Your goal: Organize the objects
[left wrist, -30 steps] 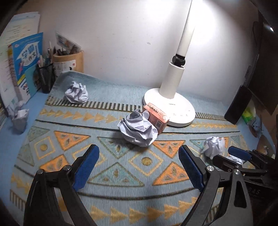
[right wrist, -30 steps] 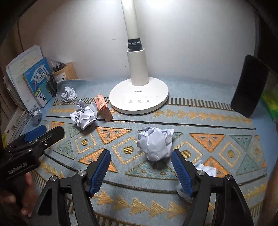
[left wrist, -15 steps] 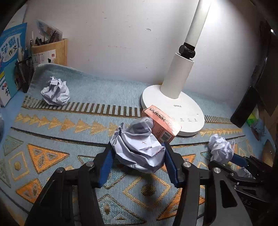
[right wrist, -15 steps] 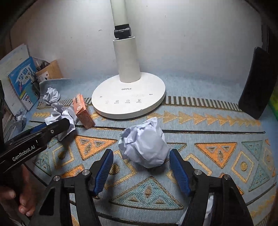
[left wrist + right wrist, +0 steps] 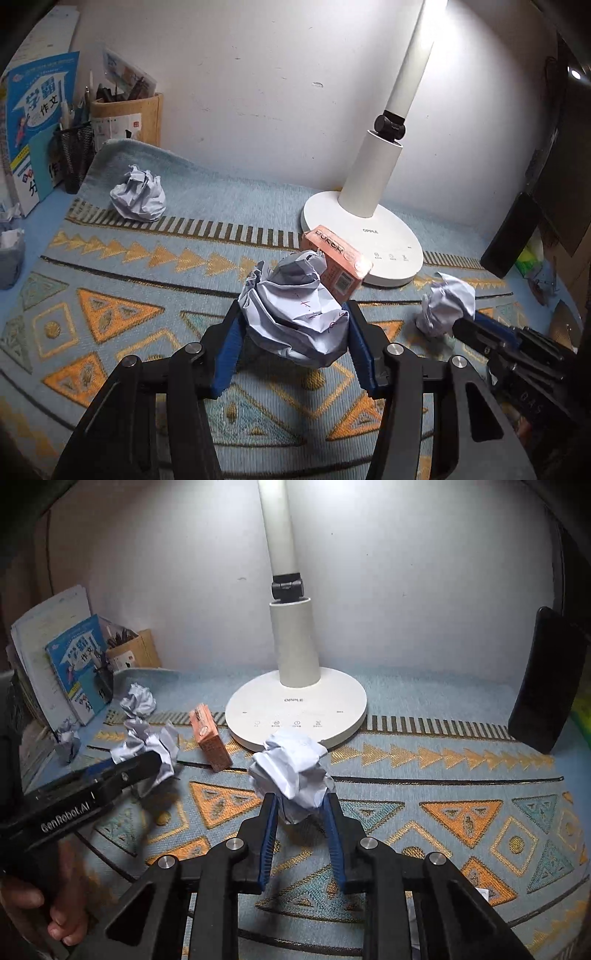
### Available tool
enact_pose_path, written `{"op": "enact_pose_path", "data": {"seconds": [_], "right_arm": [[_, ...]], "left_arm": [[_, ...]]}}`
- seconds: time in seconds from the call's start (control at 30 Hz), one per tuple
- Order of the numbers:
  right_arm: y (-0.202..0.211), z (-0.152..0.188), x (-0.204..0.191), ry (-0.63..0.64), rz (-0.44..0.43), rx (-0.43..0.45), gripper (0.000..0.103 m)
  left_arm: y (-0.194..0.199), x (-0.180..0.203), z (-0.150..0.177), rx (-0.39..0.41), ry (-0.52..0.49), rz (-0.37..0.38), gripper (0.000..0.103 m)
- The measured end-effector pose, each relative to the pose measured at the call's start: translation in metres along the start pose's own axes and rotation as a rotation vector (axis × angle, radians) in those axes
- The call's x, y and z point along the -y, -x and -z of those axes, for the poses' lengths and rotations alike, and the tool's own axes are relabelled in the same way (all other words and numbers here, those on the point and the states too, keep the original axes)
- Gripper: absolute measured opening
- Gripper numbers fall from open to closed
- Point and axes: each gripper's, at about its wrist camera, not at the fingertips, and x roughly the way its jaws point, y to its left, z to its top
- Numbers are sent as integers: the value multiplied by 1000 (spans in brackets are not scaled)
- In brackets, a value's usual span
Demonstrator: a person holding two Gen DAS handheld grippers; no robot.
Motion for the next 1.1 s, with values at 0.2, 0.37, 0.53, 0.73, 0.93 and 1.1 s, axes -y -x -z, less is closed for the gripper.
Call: {"op": "enact_pose_path", "data": {"seconds": [0.2,0.37,0.53,0.73,0.93,1.1], "right_arm": [[71,21,-1,-81,-108,69,12],[95,44,-11,-24,-86,27,43],[64,19,-2,-65,-78,-6,61],[-10,-17,9,-63,41,-94,61],[-57,-32,25,-103,48,-117,46],[-32,-25,25,-103,3,-94,41]], "left_arm": [[64,21,30,11,0,41,50],[84,22,58,9,4,32,50],[71,20,67,-3,46,65,49],[68,29,69,6,-14,57,50],[64,20,68,-11,32,86,50],[65,21,69,-8,25,79,50]]}}
